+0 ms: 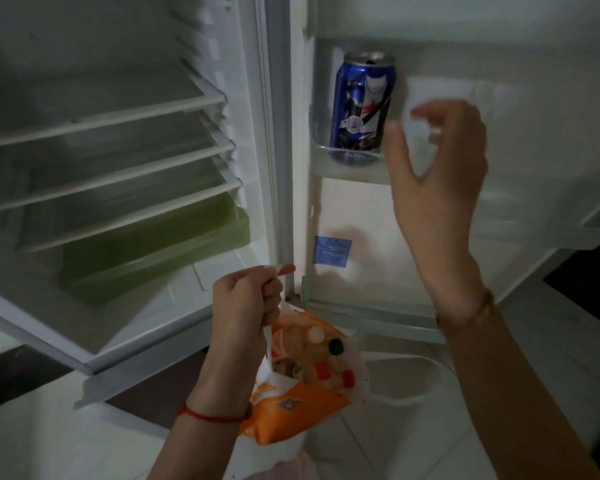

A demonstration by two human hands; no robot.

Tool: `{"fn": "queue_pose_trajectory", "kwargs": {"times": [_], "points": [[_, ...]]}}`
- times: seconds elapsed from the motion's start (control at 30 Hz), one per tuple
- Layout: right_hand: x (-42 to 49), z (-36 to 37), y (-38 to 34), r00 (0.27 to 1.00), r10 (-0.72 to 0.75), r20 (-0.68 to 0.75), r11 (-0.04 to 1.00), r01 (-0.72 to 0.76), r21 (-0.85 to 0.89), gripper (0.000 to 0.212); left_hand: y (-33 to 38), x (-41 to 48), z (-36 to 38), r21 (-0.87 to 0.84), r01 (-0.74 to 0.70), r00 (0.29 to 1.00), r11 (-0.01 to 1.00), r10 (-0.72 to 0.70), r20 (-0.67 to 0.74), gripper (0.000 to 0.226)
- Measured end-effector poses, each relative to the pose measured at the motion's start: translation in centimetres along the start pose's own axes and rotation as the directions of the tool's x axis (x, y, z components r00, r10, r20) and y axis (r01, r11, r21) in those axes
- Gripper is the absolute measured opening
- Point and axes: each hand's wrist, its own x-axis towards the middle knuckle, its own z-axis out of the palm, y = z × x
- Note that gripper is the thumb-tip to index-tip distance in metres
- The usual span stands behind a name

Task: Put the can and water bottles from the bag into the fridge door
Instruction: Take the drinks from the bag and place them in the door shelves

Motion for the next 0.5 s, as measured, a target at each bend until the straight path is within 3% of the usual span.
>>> {"fn": "queue_pose_trajectory", "kwargs": {"times": [0.07,0.13,0.2,0.27,0.33,0.37,0.43,0.5], "points": [[-4.1,-0.6,0.5,1.0,-0.029,0.009,0.998,0.029,0.064,0.022,0.0,0.1,-0.1,0.008,0.003,1.0,1.0,-0.003,-0.003,0.027],[-8.9,0.3,2.1,0.961,0.098,0.259,0.991,-0.118,0.066,0.03,0.0,0.1,-0.1,0.01,0.003,1.0,1.0,-0.003,-0.003,0.027],[-13.9,2.0,4.5,0.826,0.257,0.502,0.961,-0.272,-0.044,0.035,-0.1,0.1,-0.1,0.021,0.005,1.0,1.0,-0.004,-0.005,0.027],[-18.0,3.8,6.7,0.609,0.399,0.686,0.909,-0.363,-0.208,0.037,-0.2,0.0,-0.2,0.032,0.01,1.0,0.999,-0.009,-0.008,0.027],[-20.9,5.2,8.0,0.378,0.478,0.793,0.868,-0.342,-0.36,0.036,-0.3,0.0,-0.3,0.036,0.014,1.0,0.999,-0.014,-0.011,0.027],[-21.9,5.7,8.5,0.299,0.499,0.814,0.854,-0.328,-0.403,0.036,-0.4,0.0,-0.5,0.037,0.018,1.0,0.999,-0.017,-0.014,0.027],[-23.1,6.2,8.6,0.227,0.516,0.826,0.84,-0.321,-0.437,0.037,-0.5,-0.2,-0.7,0.037,0.024,1.0,0.999,-0.024,-0.018,0.027],[-24.0,6.4,8.4,0.232,0.533,0.814,0.835,-0.301,-0.461,0.045,-0.6,-0.4,-0.8,0.035,0.026,0.999,0.999,-0.025,-0.024,0.027]]}}
